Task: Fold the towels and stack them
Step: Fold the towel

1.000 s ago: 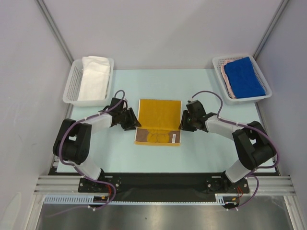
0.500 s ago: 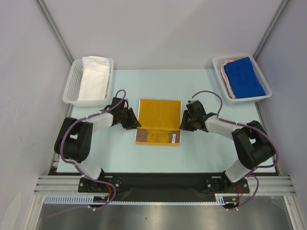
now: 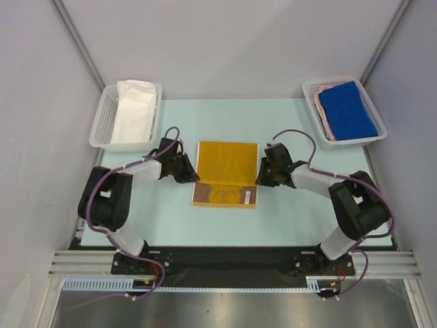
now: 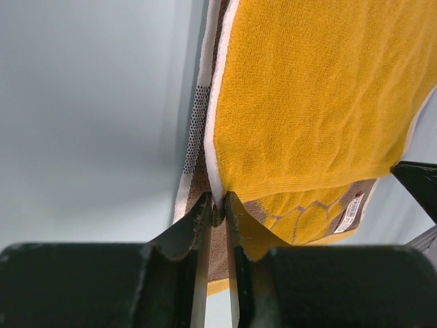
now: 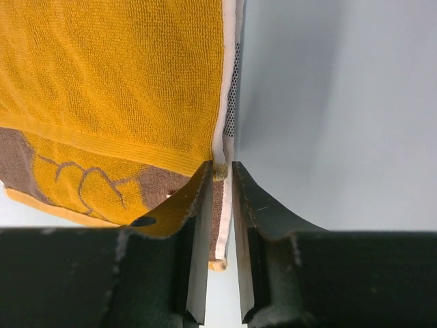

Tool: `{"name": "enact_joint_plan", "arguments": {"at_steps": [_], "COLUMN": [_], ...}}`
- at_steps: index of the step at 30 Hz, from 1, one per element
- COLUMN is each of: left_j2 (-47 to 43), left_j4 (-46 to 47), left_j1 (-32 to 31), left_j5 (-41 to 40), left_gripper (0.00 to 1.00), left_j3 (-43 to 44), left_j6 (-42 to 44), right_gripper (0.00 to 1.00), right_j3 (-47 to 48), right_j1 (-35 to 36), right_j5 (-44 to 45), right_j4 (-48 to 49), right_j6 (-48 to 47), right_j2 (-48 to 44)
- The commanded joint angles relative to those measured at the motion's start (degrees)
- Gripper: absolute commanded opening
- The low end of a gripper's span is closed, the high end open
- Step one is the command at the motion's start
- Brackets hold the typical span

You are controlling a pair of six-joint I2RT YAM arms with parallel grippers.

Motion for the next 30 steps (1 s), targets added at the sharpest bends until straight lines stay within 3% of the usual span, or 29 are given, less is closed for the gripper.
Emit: {"name": "enact_joint_plan", "arguments": {"at_steps": [1, 8, 12, 30], "left_j2": [0.04, -0.67, -1.46, -11.03], "left_j4": [1.29, 0.77, 0.33, -2.84], "left_j1": [-0.43, -0.43, -0.43, -0.52], "left_j5": [0.33, 0.68, 0.94, 2.00], "left_gripper": [0.17, 0.05, 0.00, 0.00], "left_j3": [2.18, 2.62, 3.15, -0.09], "left_j6": [0.16, 0.51, 0.43, 0.60], "right_gripper": [0.21, 0.01, 0.00, 0.00], "right_j3": [1.98, 2.60, 2.95, 1.19], "right_j1": [0.32, 0.32, 0.32, 0.84], "right_j5": [0.13, 0.39, 0.57, 0.04], "right_j4": [1.63, 0.58, -0.21, -6.72], "right_j6": [-0.12, -0.30, -0.74, -0.39], "right_j2": [0.78, -0.44, -1.14, -11.95]}}
